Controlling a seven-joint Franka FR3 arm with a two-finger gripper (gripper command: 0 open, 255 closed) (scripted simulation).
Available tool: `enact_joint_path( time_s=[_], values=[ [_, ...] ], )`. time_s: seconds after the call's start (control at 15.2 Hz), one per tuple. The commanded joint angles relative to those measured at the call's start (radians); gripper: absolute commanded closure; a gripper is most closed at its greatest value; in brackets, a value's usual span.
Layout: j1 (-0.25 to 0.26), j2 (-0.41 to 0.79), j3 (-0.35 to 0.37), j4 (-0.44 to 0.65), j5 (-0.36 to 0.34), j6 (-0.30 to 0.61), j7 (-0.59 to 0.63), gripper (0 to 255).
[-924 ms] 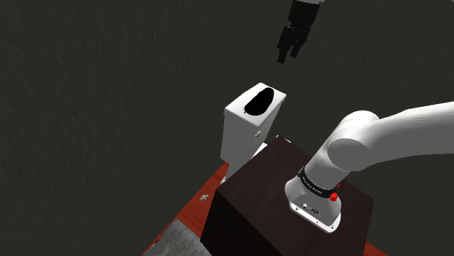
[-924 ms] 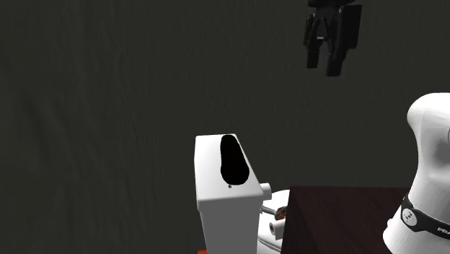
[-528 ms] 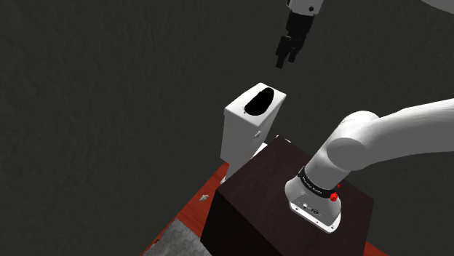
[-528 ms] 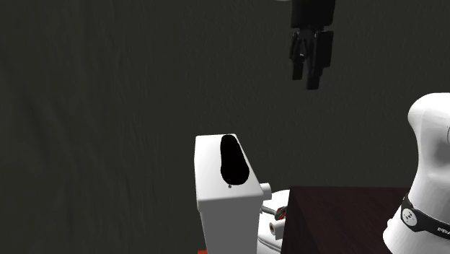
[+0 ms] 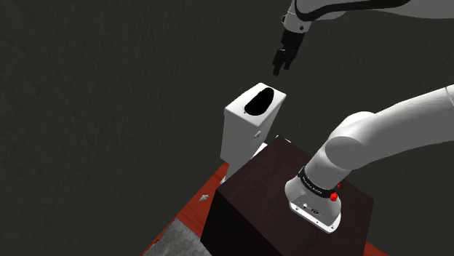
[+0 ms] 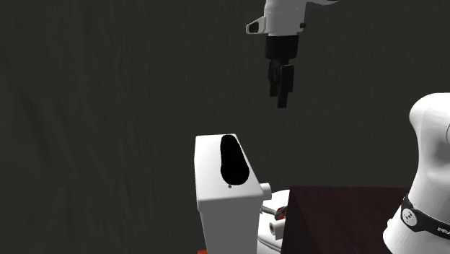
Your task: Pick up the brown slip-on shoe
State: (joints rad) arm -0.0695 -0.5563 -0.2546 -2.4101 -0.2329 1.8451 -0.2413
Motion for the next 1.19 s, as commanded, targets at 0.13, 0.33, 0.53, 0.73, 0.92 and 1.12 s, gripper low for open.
enact_joint_path(
  time_s=[0.13,0.33,0.53,0.73,0.92,1.12],
  values=[
    [-0.016,0.101,-0.07,0.012,-0.023,0.109,-0.064,0],
    [-0.024,0.192,-0.122,0.035,-0.026,0.191,-0.115,0],
    [-0.029,0.291,-0.172,0.07,-0.012,0.268,-0.173,0],
    [-0.034,0.399,-0.217,0.115,0.022,0.339,-0.239,0],
    [-0.043,0.515,-0.254,0.173,0.078,0.402,-0.314,0],
    [-0.064,0.636,-0.275,0.242,0.153,0.452,-0.398,0]
  ],
)
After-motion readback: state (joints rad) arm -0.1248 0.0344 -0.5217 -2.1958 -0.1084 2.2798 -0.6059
